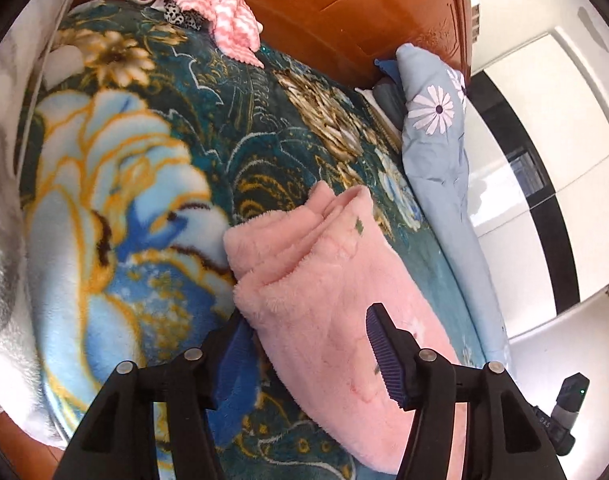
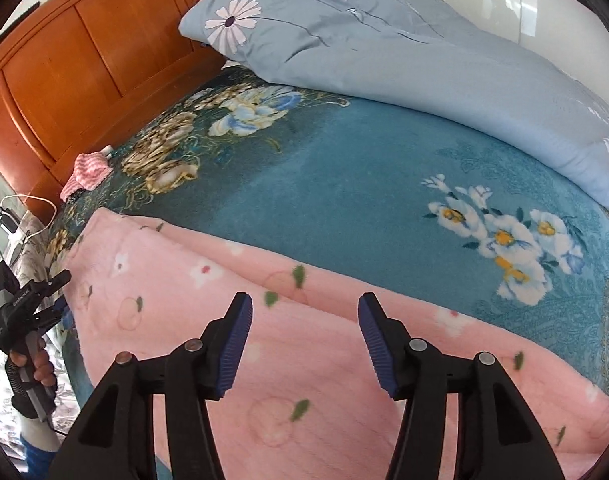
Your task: Fold clothes
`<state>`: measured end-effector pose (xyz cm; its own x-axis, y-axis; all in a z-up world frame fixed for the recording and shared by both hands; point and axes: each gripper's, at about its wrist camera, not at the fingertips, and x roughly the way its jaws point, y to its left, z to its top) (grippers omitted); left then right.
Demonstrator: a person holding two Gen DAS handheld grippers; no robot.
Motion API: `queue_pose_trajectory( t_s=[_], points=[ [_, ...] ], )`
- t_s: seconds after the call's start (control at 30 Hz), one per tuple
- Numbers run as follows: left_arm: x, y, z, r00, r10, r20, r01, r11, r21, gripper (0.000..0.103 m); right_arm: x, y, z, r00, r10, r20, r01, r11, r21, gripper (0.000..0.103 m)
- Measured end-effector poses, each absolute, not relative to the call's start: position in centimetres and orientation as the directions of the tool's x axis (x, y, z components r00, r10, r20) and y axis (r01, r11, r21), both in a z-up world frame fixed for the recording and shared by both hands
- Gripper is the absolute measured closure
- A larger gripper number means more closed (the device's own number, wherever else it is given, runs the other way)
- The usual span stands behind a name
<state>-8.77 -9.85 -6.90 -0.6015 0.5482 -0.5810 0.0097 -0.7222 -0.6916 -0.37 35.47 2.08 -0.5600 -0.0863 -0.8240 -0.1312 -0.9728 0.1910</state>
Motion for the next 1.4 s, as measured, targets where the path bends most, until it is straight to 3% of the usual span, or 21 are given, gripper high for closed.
queue_pose_trajectory(
  t_s=[0.03, 0.07, 0.17, 0.3, 0.43, 0.73, 0.93, 1.1, 1.23, 1.33, 1.4],
  points=[
    [-8.7, -9.8, -6.7, -0.615, 0.54, -0.574, 0.0, -0.729, -0.685, 0.078, -0.8, 34.8, 2.1, -0.556, -0.089, -0.826, -0.117, -0.976, 0.184, 0.046],
    [-8.6, -9.7, -6.5, -0.625, 0.533, -0.57, -0.014, -0.738, -0.675, 0.091, -1.1, 34.1, 2.0, -0.552, -0.092, -0.829, -0.102, -0.979, 0.177, 0.046],
    [-8.5, -9.1, -5.7, -0.649, 0.499, -0.574, -0.056, -0.784, -0.618, 0.093, -2.6, 32.4, 1.8, -0.535, -0.1, -0.839, -0.068, -0.985, 0.161, 0.046],
    [-8.1, -7.6, -5.4, -0.633, 0.395, -0.665, -0.089, -0.891, -0.445, 0.093, -3.9, 30.2, 1.2, -0.499, -0.103, -0.861, -0.032, -0.99, 0.137, 0.046],
    [-7.3, -7.2, -5.6, -0.671, 0.43, -0.604, -0.162, -0.88, -0.447, 0.093, -4.2, 28.6, 0.2, -0.483, -0.111, -0.869, -0.013, -0.991, 0.133, 0.046],
    [-3.5, 0.2, -2.6, -0.857, 0.194, -0.477, -0.242, -0.969, 0.04, 0.093, -3.4, 28.5, -1.6, -0.433, -0.093, -0.897, -0.049, -0.991, 0.127, 0.046],
    [-4.5, 1.8, -1.1, -0.853, 0.278, -0.442, -0.331, -0.943, 0.045, 0.093, -2.3, 30.5, -1.4, -0.444, -0.083, -0.892, -0.131, -0.979, 0.157, 0.046],
    [-8.2, -1.3, 1.6, -0.875, 0.278, -0.395, -0.293, -0.956, -0.022, 0.093, -1.3, 32.0, -0.7, -0.456, -0.085, -0.886, -0.176, -0.967, 0.183, 0.046],
    [-10.5, -6.5, -0.7, -0.819, 0.32, -0.476, -0.212, -0.94, -0.266, 0.093, -1.1, 32.1, 0.2, -0.484, -0.092, -0.87, -0.163, -0.968, 0.193, 0.046],
    [-11.1, -7.7, -4.8, -0.751, 0.312, -0.582, -0.124, -0.932, -0.34, 0.093, -2.0, 30.9, 0.5, -0.495, -0.136, -0.858, -0.114, -0.969, 0.219, 0.046],
    [-11.0, -8.4, -5.6, -0.734, 0.338, -0.589, -0.099, -0.911, -0.4, 0.093, -3.7, 29.0, 0.8, -0.491, -0.171, -0.854, -0.06, -0.971, 0.229, 0.046]
  ],
)
